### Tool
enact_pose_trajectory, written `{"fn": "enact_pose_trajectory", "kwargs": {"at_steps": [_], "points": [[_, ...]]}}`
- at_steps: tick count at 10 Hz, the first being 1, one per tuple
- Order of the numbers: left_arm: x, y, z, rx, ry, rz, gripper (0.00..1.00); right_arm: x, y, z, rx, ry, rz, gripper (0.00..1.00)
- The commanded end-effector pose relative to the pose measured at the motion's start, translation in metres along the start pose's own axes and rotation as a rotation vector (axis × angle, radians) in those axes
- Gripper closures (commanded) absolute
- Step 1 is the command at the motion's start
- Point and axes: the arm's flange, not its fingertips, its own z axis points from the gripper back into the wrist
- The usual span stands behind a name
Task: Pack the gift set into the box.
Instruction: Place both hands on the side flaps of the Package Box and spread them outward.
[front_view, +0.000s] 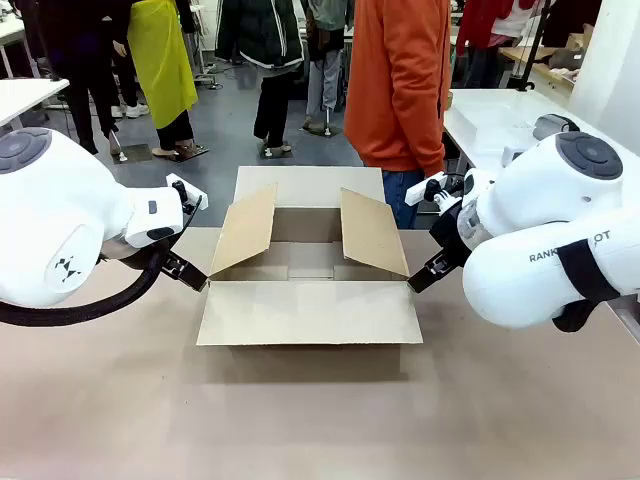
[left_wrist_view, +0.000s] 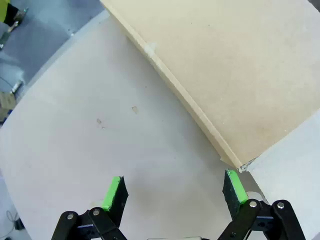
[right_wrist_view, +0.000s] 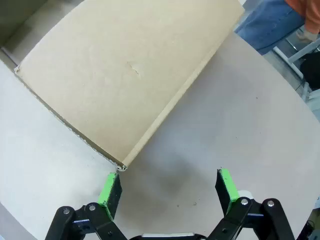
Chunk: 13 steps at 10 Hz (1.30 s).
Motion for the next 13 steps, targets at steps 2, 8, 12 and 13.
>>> {"fn": "enact_pose_trajectory", "kwargs": {"at_steps": [2,8,12,13], "points": [[0.0000,0.0000,0.0001,0.000,0.000,0.000,0.00,0.0000,0.0000,0.0000,0.000,0.000,0.000,0.00],[0.0000,0.0000,0.0001,0.000,0.000,0.000,0.00,0.0000,0.0000,0.0000,0.000,0.000,0.000,0.00],[0.0000,0.0000,0.0001,0.000,0.000,0.000,0.00,0.0000,0.0000,0.0000,0.000,0.000,0.000,0.00],[0.0000,0.0000,0.0001,0.000,0.000,0.000,0.00,0.0000,0.0000,0.0000,0.000,0.000,0.000,0.00]]}}
